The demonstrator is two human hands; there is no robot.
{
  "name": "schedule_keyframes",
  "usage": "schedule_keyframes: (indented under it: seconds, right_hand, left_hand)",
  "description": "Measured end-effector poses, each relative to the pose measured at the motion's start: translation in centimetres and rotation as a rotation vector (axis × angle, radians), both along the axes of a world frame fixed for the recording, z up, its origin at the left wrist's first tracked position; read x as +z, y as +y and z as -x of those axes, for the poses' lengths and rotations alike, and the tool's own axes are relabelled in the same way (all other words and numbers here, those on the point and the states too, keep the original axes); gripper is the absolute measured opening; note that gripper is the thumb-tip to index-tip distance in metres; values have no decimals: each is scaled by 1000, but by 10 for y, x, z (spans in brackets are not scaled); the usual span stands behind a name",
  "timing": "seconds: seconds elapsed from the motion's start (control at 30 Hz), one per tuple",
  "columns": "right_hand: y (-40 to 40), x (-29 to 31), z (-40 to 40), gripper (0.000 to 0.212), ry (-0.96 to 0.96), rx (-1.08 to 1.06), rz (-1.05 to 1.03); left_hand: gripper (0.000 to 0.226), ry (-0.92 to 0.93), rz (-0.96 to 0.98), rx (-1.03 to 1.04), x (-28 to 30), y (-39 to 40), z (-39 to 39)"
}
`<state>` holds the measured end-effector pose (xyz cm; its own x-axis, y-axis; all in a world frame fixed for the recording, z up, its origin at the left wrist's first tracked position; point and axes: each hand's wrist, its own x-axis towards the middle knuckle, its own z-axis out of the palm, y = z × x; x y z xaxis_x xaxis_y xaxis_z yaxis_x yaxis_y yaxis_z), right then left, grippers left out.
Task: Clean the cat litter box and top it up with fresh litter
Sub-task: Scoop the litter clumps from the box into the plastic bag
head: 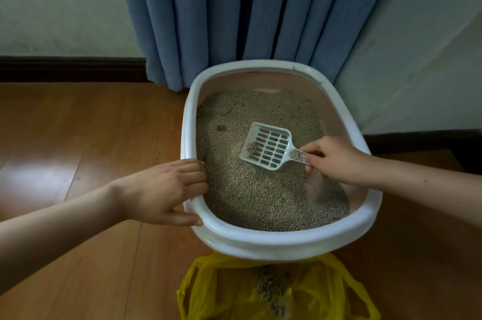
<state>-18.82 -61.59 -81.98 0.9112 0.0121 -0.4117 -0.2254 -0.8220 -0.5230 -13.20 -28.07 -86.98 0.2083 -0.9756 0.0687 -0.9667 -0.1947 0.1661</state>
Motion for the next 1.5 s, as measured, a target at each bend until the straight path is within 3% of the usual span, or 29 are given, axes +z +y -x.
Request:
schedule_keyframes:
  seconds: [0.2,0.43,0.6,0.8,0.87,1.0,1.1,1.33,1.5]
  right_hand:
    - [6,-1,2,27,33,43,-67]
    - [4,-14,-4,45,-98,369,398]
    - [-3,-22,3,87,-366,604,645]
    - [-5,-23,3,83,-665,652,786]
    - [-2,-18,1,81,-592,622,737]
    - [-4,3,-18,39,-221,187,378]
    - [-15,17,-42,26,-114,-27,203]
    - [-18,18,-57,25,57,32,227]
    - [7,-12,-68,27,7,-7,144]
  left_hand:
    - [44,-5,7,-3,0,0,0]
    - [46,-8,1,-5,-2,0,0]
    - [46,-16,1,-5,-1,1,1]
    - [47,-10,-9,5,-2,1,1]
    - [47,-10,-10,5,-2,1,1]
    - [49,0,-8,6,-1,0,1]
    - [49,7,-7,9,-1,0,0]
    - [52,29,-14,46,-2,2,2]
    - [53,28,-8,54,-3,3,-1]
